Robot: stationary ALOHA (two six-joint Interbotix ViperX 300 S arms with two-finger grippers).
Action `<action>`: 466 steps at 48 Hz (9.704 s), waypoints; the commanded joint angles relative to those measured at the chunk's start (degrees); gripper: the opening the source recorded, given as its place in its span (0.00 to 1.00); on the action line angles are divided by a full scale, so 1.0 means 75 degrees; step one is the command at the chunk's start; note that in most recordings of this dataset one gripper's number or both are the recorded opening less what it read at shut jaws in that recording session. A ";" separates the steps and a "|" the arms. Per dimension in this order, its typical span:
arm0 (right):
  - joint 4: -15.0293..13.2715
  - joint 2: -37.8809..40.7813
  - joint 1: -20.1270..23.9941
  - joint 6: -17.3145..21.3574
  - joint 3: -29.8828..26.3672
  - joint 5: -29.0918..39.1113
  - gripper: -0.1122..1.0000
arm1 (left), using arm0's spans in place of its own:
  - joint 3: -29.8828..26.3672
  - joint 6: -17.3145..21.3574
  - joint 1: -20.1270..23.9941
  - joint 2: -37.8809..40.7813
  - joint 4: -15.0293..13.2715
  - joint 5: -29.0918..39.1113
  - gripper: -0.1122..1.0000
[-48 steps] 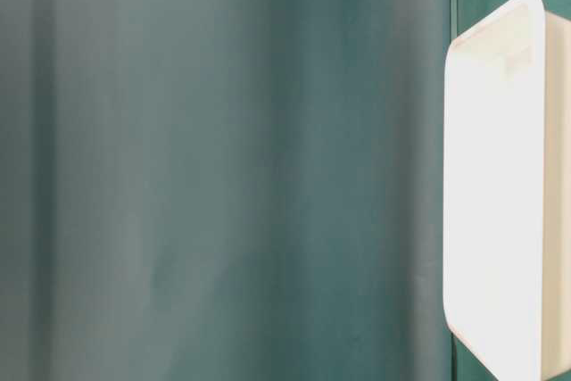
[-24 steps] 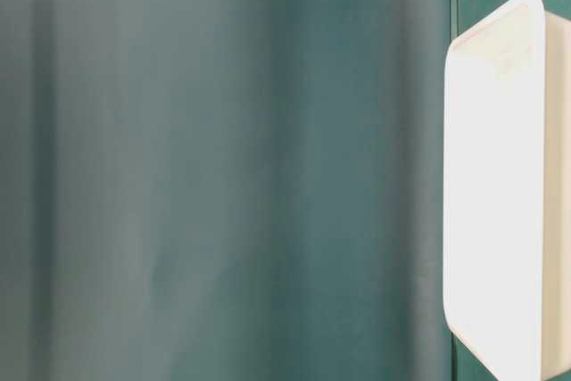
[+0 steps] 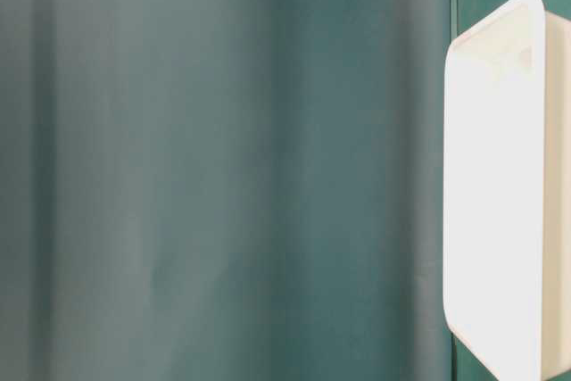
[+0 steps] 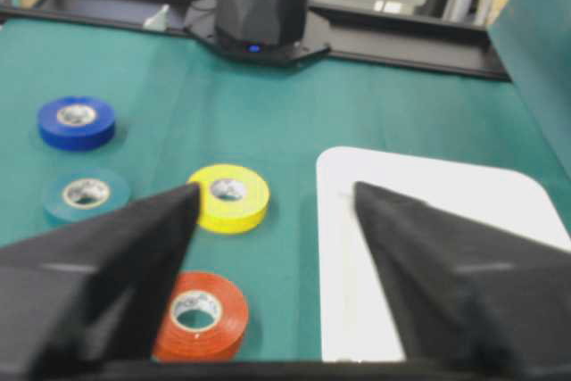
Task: Put the tape alternately from left to right into the white case.
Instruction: 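Move both grippers inward toward the tape rolls, then move the right gripper over the black tape roll, then lower the right gripper and grasp the black tape roll, then carry the black roll to the white tray and release it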
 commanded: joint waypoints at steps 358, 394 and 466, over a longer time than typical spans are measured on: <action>-0.1043 0.7688 -0.0738 0.1242 -0.5965 0.3387 0.12 | -0.1477 -0.0867 0.0281 0.3645 -0.0047 0.2625 0.84; -0.1324 0.8730 -0.2930 0.1230 -0.6609 0.2637 0.12 | -0.1477 -0.0879 0.0281 0.3645 -0.0035 0.2602 0.84; -0.1406 0.8766 -0.3293 0.1242 -0.6375 0.2484 0.69 | -0.1465 -0.0879 0.0281 0.3656 -0.0047 0.2625 0.84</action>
